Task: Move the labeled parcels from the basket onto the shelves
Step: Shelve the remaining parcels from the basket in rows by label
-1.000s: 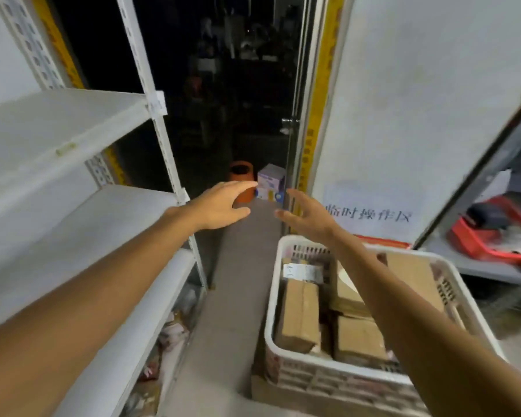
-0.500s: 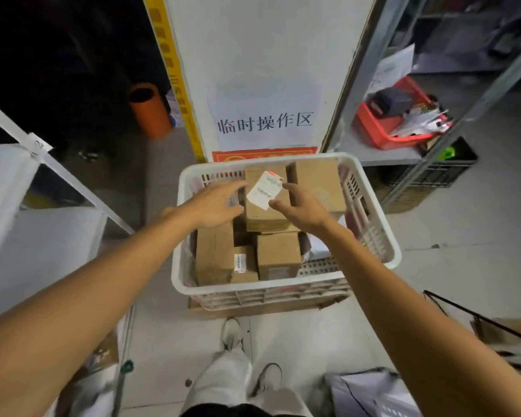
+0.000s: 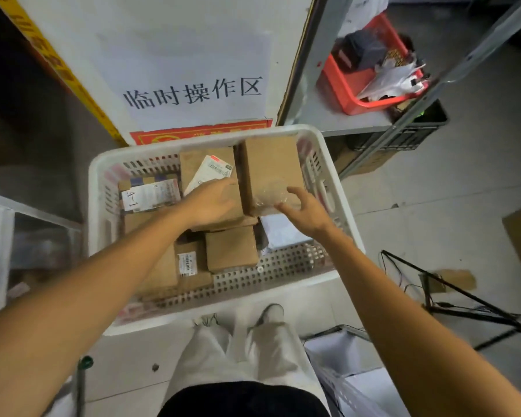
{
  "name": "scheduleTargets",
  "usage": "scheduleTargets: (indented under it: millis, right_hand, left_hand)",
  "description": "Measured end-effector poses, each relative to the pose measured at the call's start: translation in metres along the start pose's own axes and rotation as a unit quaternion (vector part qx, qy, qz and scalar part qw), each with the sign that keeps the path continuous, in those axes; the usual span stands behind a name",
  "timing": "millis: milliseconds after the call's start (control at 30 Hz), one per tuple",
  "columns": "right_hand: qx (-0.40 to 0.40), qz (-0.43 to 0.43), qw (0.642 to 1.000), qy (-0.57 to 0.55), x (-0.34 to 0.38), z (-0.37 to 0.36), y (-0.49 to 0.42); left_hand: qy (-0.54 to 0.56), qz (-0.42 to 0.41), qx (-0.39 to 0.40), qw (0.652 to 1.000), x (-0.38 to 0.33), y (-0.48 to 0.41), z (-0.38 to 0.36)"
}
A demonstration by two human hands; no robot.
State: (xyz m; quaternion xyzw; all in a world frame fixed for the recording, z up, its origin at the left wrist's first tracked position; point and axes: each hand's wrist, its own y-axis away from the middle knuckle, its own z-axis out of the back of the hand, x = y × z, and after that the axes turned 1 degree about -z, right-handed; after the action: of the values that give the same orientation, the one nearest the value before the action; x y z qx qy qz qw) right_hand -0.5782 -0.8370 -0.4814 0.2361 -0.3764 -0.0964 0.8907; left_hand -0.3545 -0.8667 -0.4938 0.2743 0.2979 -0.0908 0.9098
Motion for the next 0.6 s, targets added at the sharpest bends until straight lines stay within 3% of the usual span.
scheduleTargets:
  millis: [133, 333, 600]
  right_hand:
    - [0.014, -0.012, 1.000, -0.017, -0.032, 0.017, -0.047]
    - [0.024, -0.038, 0.992, -0.115, -0.072, 0.018, -0.126]
    - [0.059, -0.090, 0.935, -0.337, -0.099, 0.001, -0.156]
  left_hand:
    - [0.043, 0.045, 0.019, 0.998, -0.010, -0.037, -0.024]
    - [0.014, 0.129, -0.081, 0.988, -0.027, -0.095, -0.049]
    - [-0.011, 0.212, -0.164, 0.963, -0.050, -0.140, -0.082]
